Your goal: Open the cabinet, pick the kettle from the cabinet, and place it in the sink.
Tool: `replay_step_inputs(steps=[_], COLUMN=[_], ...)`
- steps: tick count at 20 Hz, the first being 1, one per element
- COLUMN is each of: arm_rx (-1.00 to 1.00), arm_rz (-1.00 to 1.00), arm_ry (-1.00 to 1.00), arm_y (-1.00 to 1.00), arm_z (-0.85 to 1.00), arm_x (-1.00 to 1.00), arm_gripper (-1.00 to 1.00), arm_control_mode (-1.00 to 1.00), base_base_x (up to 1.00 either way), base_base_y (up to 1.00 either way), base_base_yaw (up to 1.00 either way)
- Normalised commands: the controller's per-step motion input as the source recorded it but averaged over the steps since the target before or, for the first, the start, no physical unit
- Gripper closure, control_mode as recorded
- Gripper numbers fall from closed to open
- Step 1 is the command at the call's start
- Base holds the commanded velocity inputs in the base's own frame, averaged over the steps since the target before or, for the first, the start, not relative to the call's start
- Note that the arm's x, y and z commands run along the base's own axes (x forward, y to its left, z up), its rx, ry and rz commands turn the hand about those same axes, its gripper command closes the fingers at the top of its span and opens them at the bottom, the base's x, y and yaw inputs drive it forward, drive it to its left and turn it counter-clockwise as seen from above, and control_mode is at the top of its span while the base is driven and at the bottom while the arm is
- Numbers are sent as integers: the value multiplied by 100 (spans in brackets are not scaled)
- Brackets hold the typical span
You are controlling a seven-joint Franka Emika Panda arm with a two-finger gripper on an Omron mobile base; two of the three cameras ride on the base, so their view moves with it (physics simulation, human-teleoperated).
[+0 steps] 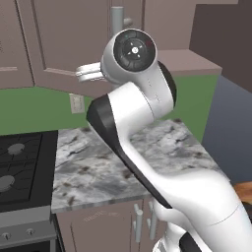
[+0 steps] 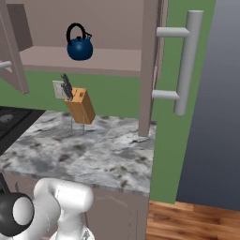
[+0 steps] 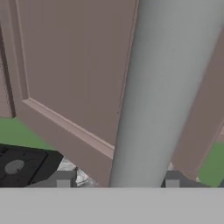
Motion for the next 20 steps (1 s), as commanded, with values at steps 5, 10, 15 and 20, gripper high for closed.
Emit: replay_step_inputs(steps=[5,10,15,20], arm_rx=[0,7,33,45], arm_rz=[-11,-7,0,1], arm_ry=[1,0,0,0], arm_y=[-23,-29,-45,-55], arm_z=[-7,-6,0,2], arm_x=[-37,-59,-46,-28], arm_gripper=[-100,-100,-100,-100], arm_control_mode=[-100,-100,-100,-100], base_base_x=[0,0,0,0], base_base_y=[0,0,0,0], base_base_yaw=[0,0,0,0])
